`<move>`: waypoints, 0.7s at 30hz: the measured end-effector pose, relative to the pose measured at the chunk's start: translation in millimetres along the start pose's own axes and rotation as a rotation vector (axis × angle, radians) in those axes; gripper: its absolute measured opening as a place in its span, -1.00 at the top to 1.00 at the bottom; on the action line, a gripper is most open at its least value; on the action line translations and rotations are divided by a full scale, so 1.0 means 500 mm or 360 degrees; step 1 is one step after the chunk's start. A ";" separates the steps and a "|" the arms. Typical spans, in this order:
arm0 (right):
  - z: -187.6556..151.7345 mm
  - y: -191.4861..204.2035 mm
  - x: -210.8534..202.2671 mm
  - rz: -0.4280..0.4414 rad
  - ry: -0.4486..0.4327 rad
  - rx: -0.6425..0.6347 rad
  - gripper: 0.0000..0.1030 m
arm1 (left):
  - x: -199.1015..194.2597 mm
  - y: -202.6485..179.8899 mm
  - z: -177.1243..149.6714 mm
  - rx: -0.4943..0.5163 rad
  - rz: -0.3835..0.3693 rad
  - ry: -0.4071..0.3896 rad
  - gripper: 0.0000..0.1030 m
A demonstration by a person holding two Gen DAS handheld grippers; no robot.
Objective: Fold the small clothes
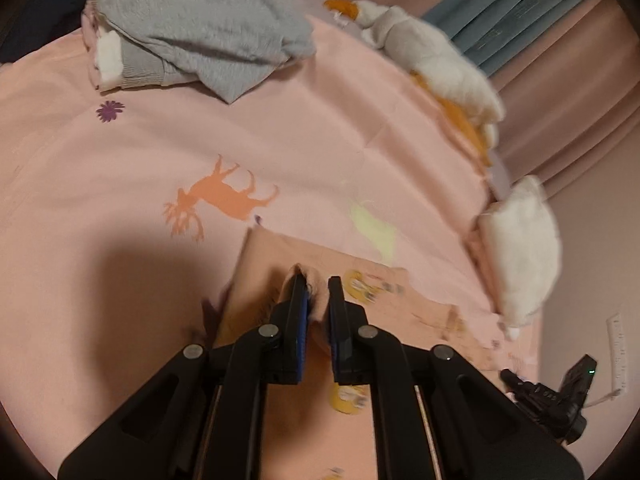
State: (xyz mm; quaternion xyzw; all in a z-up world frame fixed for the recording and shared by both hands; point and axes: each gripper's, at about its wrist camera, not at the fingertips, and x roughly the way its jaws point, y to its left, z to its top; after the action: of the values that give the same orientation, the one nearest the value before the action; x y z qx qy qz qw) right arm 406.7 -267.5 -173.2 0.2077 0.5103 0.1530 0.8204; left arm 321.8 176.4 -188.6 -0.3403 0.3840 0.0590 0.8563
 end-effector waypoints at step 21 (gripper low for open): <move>-0.082 0.084 -0.044 -0.0204 0.0107 -0.0411 0.77 | 0.016 -0.125 -0.154 0.0692 0.0333 0.0338 0.54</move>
State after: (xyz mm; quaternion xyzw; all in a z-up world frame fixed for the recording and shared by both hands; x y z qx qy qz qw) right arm 358.7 -233.6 -151.3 0.0621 0.5257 0.1716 0.8308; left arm 302.6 79.4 -197.2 -0.1111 0.5084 0.0274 0.8535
